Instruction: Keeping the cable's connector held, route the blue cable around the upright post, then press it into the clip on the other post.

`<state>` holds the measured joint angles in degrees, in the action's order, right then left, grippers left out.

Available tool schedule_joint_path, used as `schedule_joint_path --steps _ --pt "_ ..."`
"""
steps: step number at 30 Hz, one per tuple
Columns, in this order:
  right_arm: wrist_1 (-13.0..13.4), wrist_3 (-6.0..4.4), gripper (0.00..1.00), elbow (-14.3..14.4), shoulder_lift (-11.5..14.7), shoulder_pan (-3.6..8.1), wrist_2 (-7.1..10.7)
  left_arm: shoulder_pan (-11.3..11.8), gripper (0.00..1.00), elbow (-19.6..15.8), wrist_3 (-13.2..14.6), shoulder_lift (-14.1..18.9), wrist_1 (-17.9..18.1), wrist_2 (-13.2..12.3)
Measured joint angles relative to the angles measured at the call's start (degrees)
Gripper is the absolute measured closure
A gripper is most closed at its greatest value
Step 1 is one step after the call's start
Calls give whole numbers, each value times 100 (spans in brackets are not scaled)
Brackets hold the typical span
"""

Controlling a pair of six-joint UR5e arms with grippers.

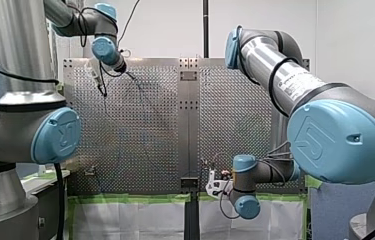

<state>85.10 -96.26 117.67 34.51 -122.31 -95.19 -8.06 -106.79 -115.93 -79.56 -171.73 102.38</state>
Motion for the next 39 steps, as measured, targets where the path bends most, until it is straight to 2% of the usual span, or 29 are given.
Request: schedule_joint_path --steps 6,14,23,30,39 --pt "-5 0 100 1 0 -1 7 -294 0 2 304 105 -306 301" --pt "-23 15 100 2 0 -7 8 -403 0 28 688 104 -689 446" --pt "-27 10 100 1 1 -8 9 -411 0 425 1147 151 -1148 426" --pt "-10 7 100 -1 1 -9 27 -410 0 765 1494 173 -1495 242" --pt "-24 2 100 -9 0 -10 52 -410 0 879 1959 -9 -1712 86"
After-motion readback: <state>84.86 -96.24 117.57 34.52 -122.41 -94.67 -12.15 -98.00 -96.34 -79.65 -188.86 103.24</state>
